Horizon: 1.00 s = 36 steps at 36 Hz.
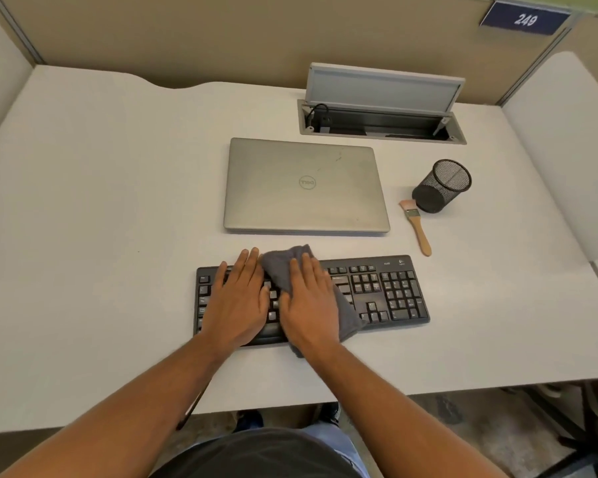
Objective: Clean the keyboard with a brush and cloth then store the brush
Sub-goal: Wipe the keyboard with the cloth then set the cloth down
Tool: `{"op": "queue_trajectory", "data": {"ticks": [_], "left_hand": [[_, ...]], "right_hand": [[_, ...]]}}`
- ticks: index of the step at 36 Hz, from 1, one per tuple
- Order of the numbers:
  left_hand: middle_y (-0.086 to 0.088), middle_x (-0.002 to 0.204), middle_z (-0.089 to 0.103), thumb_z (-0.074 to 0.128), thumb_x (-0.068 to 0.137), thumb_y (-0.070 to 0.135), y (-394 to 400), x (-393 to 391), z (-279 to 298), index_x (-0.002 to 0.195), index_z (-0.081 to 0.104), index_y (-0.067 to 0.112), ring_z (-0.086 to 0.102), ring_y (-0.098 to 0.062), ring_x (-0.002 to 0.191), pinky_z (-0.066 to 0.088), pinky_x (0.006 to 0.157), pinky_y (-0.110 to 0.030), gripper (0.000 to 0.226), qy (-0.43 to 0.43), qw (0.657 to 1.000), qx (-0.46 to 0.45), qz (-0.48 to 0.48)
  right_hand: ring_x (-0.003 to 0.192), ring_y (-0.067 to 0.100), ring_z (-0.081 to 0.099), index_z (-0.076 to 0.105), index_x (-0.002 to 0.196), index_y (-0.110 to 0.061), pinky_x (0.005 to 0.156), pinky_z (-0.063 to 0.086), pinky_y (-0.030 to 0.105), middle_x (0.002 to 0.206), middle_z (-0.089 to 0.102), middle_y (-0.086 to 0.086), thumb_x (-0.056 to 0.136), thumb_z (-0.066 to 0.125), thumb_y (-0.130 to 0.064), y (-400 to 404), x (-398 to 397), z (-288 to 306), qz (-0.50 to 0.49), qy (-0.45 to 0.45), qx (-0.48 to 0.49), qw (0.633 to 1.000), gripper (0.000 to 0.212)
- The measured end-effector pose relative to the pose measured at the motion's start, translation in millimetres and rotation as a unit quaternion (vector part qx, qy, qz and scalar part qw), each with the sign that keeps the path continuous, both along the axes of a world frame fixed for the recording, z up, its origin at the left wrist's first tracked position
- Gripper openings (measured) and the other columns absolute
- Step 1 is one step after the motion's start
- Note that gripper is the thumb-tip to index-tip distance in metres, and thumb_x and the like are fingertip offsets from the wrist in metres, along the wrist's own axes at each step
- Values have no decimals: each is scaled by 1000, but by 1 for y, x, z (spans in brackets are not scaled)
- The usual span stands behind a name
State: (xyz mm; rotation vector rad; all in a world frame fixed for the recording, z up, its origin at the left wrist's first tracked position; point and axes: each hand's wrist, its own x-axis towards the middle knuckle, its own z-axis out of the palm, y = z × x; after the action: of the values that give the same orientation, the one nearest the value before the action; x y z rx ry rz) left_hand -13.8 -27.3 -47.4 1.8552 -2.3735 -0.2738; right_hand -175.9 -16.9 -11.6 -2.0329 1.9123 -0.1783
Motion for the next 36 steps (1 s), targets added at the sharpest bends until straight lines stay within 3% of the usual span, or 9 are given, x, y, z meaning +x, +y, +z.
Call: {"op": "queue_trajectory", "data": {"ticks": [4, 8, 13, 17, 20, 24, 29, 32, 36], "left_hand": [[-7, 166, 29, 21, 103, 36, -1, 0, 0, 158, 33, 9, 23, -21, 155, 20, 124, -52, 62, 9, 1000, -4, 1], [-6, 168, 25, 19, 104, 38, 0, 0, 1, 160, 29, 12, 20, -21, 156, 19, 125, -52, 63, -1, 1000, -1, -3], [-6, 167, 27, 18, 104, 38, 1, 0, 1, 160, 30, 11, 21, -22, 155, 20, 125, -53, 63, -4, 1000, -3, -5], [-9, 165, 31, 22, 104, 36, -1, 0, -1, 158, 35, 9, 26, -23, 154, 21, 124, -53, 62, 3, 1000, -8, -1], [-9, 167, 25, 19, 103, 38, -1, 3, -5, 161, 28, 13, 19, -23, 156, 17, 125, -52, 63, -15, 1000, 1, -26], [-7, 166, 28, 20, 103, 36, -2, 3, -3, 159, 32, 13, 22, -21, 155, 18, 125, -51, 62, 6, 1000, -2, -13], [-6, 166, 29, 20, 104, 39, 0, 1, 2, 158, 34, 11, 25, -20, 154, 22, 124, -52, 63, 4, 1000, -4, -8], [-5, 167, 25, 16, 104, 41, 0, 1, 2, 160, 31, 12, 21, -20, 155, 19, 125, -51, 64, -6, 1000, -1, -7], [-4, 167, 25, 16, 104, 40, 0, 0, 2, 160, 30, 13, 21, -19, 155, 18, 126, -50, 64, -4, 1000, 1, -1]], "right_hand": [[160, 18, 9, 25, 164, -16, 131, 4, 38, 174, 13, 6, 105, 32, -30, 0, -17, 4, 4, -1, -9, 1000, 61], [156, 23, 25, 44, 152, -15, 128, 25, 48, 171, 24, 7, 104, 35, -25, -9, -74, 8, -123, 6, -33, 992, 50], [160, 20, 11, 34, 160, -14, 131, 10, 42, 173, 18, 6, 105, 34, -29, -15, -84, 9, -149, 10, -14, 989, 58], [159, 18, 16, 33, 161, -13, 131, 12, 41, 171, 23, 6, 101, 28, -33, -8, -21, 12, -70, -22, -7, 997, 63], [159, 17, 14, 30, 163, -12, 131, 5, 35, 172, 22, 6, 103, 33, -32, 3, 15, 9, -15, -43, -1, 999, 63], [159, 17, 15, 31, 162, -14, 130, 3, 33, 172, 22, 5, 105, 38, -26, 3, -9, 11, 24, -24, 0, 999, 60], [158, 18, 21, 41, 156, -12, 131, 12, 39, 169, 29, 6, 104, 40, -23, -7, -85, 13, -91, -2, -20, 996, 54], [159, 19, 16, 33, 161, -11, 131, 9, 39, 171, 24, 6, 104, 39, -25, -5, -99, 7, -124, -4, -23, 992, 59], [161, 19, 6, 20, 165, -11, 131, 0, 36, 174, 13, 6, 105, 32, -33, 19, -57, 2, -85, -15, -38, 996, 66]]}}
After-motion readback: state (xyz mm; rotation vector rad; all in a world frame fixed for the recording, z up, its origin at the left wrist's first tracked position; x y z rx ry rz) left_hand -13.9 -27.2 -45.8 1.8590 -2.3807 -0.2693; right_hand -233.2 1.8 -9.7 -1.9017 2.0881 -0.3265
